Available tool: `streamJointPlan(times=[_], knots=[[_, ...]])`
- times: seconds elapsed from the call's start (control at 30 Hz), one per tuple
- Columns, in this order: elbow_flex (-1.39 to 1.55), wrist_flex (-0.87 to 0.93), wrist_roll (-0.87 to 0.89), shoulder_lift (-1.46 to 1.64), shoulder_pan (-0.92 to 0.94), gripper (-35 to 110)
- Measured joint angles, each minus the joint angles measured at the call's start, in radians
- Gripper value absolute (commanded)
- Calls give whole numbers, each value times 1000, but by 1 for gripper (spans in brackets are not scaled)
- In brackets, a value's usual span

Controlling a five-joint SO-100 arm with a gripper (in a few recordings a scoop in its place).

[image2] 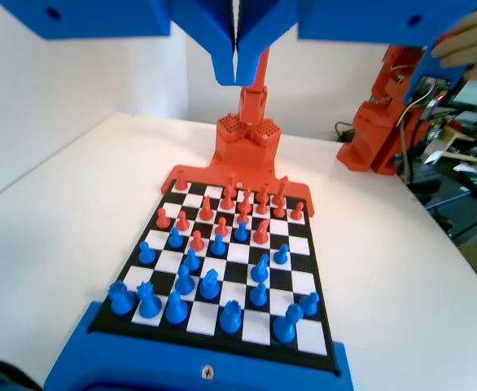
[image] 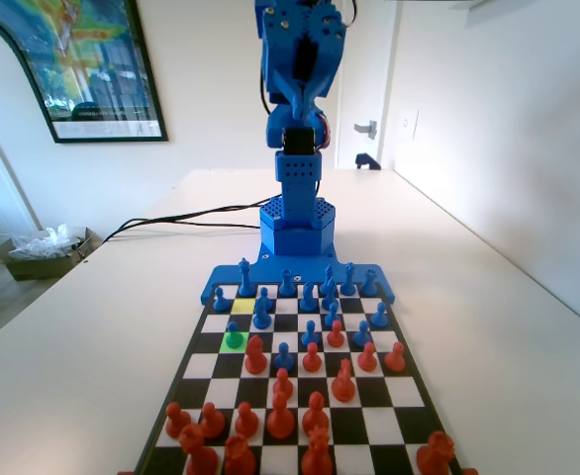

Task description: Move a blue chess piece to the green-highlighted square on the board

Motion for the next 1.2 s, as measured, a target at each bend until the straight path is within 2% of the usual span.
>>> streamJointPlan(times=[1.2], knots=[[0, -17, 0, 77, 6, 2]])
